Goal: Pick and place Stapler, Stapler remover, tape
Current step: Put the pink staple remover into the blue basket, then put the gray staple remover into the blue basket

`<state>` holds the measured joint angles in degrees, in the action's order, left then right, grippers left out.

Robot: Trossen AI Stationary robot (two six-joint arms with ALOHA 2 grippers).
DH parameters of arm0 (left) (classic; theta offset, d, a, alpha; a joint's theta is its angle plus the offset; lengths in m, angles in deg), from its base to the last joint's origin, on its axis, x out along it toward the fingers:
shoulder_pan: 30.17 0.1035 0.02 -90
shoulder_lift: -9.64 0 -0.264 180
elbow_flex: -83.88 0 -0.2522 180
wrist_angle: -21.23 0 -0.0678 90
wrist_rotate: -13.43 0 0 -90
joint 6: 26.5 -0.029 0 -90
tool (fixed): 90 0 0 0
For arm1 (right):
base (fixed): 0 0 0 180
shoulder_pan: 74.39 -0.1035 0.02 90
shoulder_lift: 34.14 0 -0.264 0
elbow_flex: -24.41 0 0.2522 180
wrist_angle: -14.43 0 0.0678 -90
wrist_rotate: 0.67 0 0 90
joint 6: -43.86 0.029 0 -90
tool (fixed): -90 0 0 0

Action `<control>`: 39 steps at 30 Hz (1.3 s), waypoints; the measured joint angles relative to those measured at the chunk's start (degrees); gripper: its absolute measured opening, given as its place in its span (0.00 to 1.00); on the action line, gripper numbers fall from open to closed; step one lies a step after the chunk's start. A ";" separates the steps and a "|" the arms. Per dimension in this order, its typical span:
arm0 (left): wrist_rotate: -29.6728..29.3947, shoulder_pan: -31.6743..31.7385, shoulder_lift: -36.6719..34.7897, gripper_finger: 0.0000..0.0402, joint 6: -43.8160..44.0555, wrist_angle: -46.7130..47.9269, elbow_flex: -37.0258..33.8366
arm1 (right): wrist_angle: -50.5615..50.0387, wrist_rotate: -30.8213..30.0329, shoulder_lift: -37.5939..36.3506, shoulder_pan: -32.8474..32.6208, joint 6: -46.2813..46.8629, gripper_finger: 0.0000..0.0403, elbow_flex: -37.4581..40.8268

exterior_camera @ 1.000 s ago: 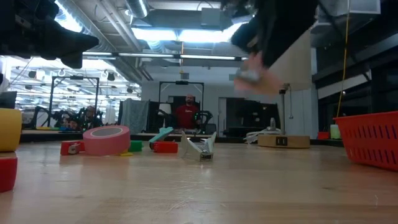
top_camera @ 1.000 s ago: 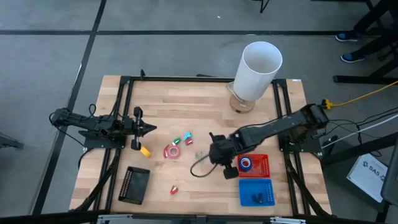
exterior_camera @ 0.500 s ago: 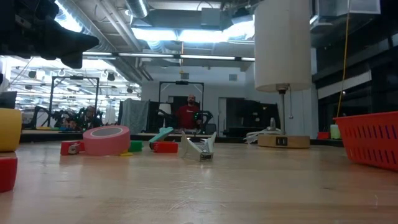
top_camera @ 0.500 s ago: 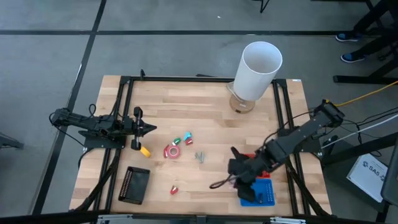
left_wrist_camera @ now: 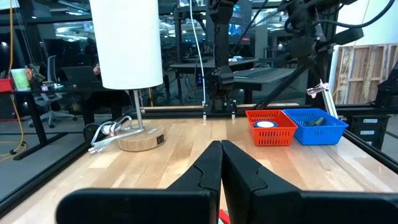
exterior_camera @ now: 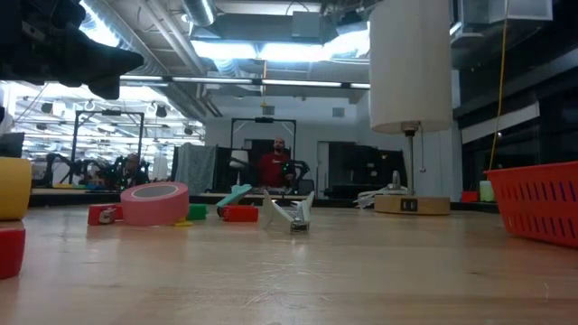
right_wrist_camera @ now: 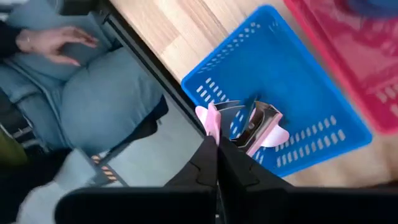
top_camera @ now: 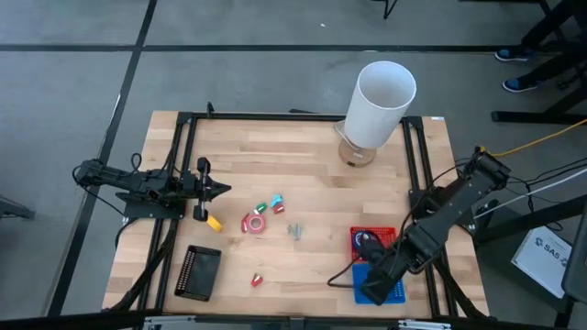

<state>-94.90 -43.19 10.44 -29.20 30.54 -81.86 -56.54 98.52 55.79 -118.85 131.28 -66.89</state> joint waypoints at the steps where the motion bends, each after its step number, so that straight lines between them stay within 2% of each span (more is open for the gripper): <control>1: 0.00 0.00 -0.01 0.01 0.00 -0.01 0.01 | 0.06 0.00 0.22 -0.31 1.81 0.00 0.00; 12: 0.00 -0.02 -0.02 0.01 -0.01 -0.01 0.01 | -0.13 1.34 5.87 -0.89 3.84 0.00 0.00; 22: 0.00 -0.02 0.00 0.01 -0.02 -0.02 0.00 | -4.37 1.62 8.56 3.12 3.66 0.12 0.00; 26: 0.00 0.00 -0.01 0.01 -0.01 -0.02 0.02 | -7.82 5.95 8.61 5.23 3.64 0.19 0.02; 30: 0.00 -0.01 -0.02 0.01 -0.02 -0.01 0.01 | -7.23 10.61 8.61 7.27 3.03 0.26 0.04; 34: 0.00 0.00 -0.01 0.01 -0.01 -0.02 0.01 | -3.43 11.39 8.61 10.49 -2.46 0.31 0.04; 39: 0.00 0.00 -0.01 0.01 0.00 -0.02 0.01 | 3.83 9.82 8.61 15.30 -13.47 0.33 0.04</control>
<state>-94.90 -43.18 10.43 -29.20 30.52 -81.86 -52.70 108.34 64.40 -103.55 117.81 -66.84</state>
